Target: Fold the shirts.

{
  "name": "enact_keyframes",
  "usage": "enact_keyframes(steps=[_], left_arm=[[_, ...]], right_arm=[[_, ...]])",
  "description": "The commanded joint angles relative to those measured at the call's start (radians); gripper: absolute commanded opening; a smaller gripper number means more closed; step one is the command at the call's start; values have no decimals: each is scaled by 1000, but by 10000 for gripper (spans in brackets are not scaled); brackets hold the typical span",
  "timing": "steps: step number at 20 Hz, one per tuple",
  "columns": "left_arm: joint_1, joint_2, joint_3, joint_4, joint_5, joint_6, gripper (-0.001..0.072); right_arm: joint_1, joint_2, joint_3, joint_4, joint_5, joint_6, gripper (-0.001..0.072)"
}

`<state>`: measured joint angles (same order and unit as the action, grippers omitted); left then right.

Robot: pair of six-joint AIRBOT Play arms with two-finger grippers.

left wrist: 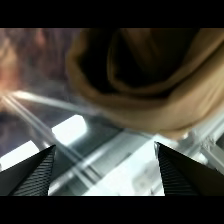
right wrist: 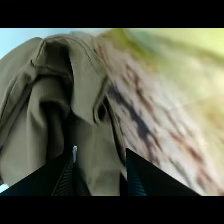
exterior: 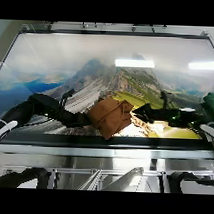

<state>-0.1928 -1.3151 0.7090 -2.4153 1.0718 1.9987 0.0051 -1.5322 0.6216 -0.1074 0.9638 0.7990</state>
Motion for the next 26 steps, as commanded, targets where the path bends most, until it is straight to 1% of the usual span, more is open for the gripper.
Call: enact_keyframes(steps=[1, 4, 5, 6, 7, 8, 10, 11, 13, 15, 18, 19, 22, 26], left_arm=[[-83, 0, 18, -22, -213, -27, 702], [-111, -64, 89, -23, -213, -29, 701], [-123, -94, 120, -30, -204, -29, 686], [-133, -124, 153, -46, -190, -29, 383], [-145, -150, 189, -50, -170, -29, -10], [-152, -166, 230, -50, -143, -29, 14], [-149, -151, 317, -49, -80, -38, 13], [-134, -113, 364, -49, -42, -39, 13], [-82, -6, 456, -47, 45, -40, 12], [-1, 130, 573, -45, 134, -52, 13], [127, 283, 754, -45, 218, -62, 12], [163, 317, 808, -45, 244, -76, 13], [212, 360, 912, -45, 328, -101, 14], [200, 347, 926, -14, 469, -119, 14]], right_arm=[[116, -86, 108, 71, -53, -2, 359], [147, -86, 185, 71, -52, 9, 243], [147, -86, 202, 70, -30, 8, 57], [146, -84, 214, 71, -9, 8, 21], [145, -74, 217, 70, 9, 6, 21], [145, -53, 217, 66, 22, -7, 20], [126, 27, 217, 55, 53, -7, 20], [105, 86, 218, 56, 69, -7, 19], [34, 263, 219, 56, 85, -6, 19], [-60, 469, 234, 55, 84, -2, 20], [-218, 737, 320, 54, 85, 5, 19], [-261, 800, 362, 40, 85, 34, 20], [-298, 892, 481, -42, 111, 101, 19], [-296, 916, 499, -43, 160, 118, 20]])
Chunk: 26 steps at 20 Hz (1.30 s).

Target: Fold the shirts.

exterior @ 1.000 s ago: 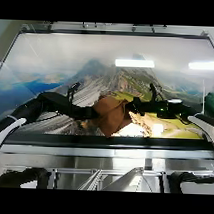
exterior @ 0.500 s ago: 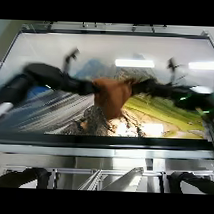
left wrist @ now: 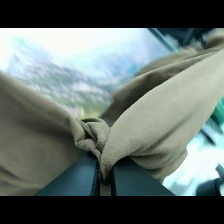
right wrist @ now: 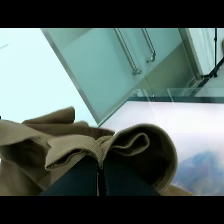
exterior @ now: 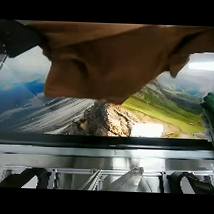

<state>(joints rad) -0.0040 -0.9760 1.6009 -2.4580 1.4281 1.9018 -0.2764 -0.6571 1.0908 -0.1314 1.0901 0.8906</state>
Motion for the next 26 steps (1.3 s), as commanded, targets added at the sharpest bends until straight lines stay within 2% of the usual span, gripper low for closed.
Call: enact_keyframes(steps=[1, 4, 6, 9, 11, 12, 13, 14, 15, 17, 20, 22, 24, 26], left_arm=[[11, -6, 34, 29, 144, -29, 14], [10, -58, 34, 29, 177, -39, 14], [11, -122, 34, 32, 182, -40, 14], [11, -272, 18, 32, 176, -26, 14], [12, -372, -55, 34, 105, 35, 15], [16, -422, -94, 32, 58, 62, 86], [24, -474, -128, 32, 0, 74, 418], [34, -525, -148, 28, -55, 72, 720], [51, -568, -148, 28, -88, 77, 720], [105, -643, -96, 30, -82, 88, 720], [201, -692, -14, 32, 25, 87, 720], [240, -684, -60, 35, 91, 88, 720], [254, -652, -185, 84, 80, 93, 720], [252, -637, -317, 139, 1, 98, 720]], right_arm=[[-11, 39, 30, -23, 41, 27, 20], [1, 18, 30, -45, 36, 27, 20], [31, -48, 29, -120, 32, 27, 20], [153, -256, 29, -227, -13, 30, 20], [248, -441, 29, -291, -103, 29, 20], [278, -537, 29, -295, -143, 21, 20], [297, -633, 30, -291, -180, 22, 20], [303, -710, 30, -291, -217, 22, 20], [299, -776, 34, -291, -232, 23, 33], [258, -844, 55, -293, -198, 27, 386], [133, -818, 56, -304, -79, 89, 391], [37, -796, 44, -329, 41, 129, 382], [-20, -779, -21, -344, 108, 162, 338], [-32, -766, -140, -348, 91, 161, 341]])
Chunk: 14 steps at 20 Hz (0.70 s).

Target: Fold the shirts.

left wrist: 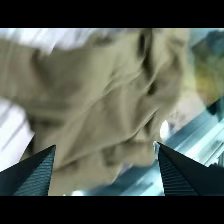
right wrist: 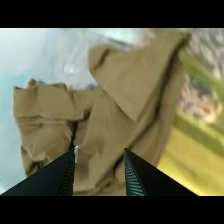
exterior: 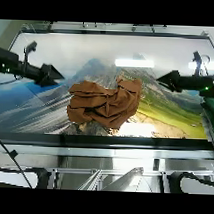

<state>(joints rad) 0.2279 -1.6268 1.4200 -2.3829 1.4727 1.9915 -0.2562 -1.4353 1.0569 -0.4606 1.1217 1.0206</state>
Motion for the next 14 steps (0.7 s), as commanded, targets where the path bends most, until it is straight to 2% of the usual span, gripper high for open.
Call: enact_keyframes(steps=[1, 4, 7, 14], left_arm=[[18, 7, -185, 55, -84, 9, 720], [-13, -45, -242, 12, -209, 9, 720], [-56, -109, -198, -29, -321, 4, 719], [-112, -315, 110, -26, -303, -40, 702]], right_arm=[[-46, 12, -163, -18, 32, 31, 342], [7, 11, -302, -14, -93, 27, 343], [87, 10, -344, 43, -174, 28, 343], [292, -111, -338, 308, -332, 26, 345]])
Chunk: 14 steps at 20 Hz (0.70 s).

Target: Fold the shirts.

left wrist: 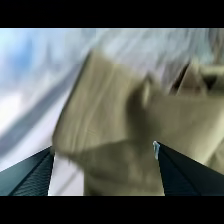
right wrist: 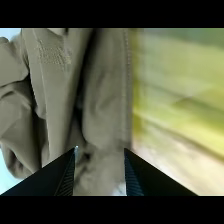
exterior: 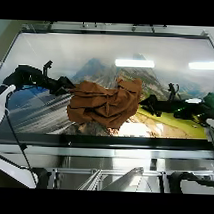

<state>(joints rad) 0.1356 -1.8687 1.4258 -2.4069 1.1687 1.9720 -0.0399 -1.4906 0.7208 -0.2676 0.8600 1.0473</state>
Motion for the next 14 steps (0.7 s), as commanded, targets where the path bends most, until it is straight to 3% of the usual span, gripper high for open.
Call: enact_keyframes(steps=[1, 8, 12, 13, 14], left_arm=[[-21, -95, 140, -2, 19, -22, 702], [-33, -166, 255, -1, 132, -54, 701], [-25, -166, 254, 5, 155, -54, 694], [-25, -166, 254, 5, 160, -53, 452], [-25, -166, 254, 5, 161, -50, 12]], right_arm=[[97, -80, 4, 134, -80, -3, 345], [114, -121, 65, 181, -34, -58, 343], [-25, -51, 65, 71, 48, -39, 360], [-54, -42, 65, 56, 64, -26, 480], [-80, -39, 65, 42, 76, -21, 553]])
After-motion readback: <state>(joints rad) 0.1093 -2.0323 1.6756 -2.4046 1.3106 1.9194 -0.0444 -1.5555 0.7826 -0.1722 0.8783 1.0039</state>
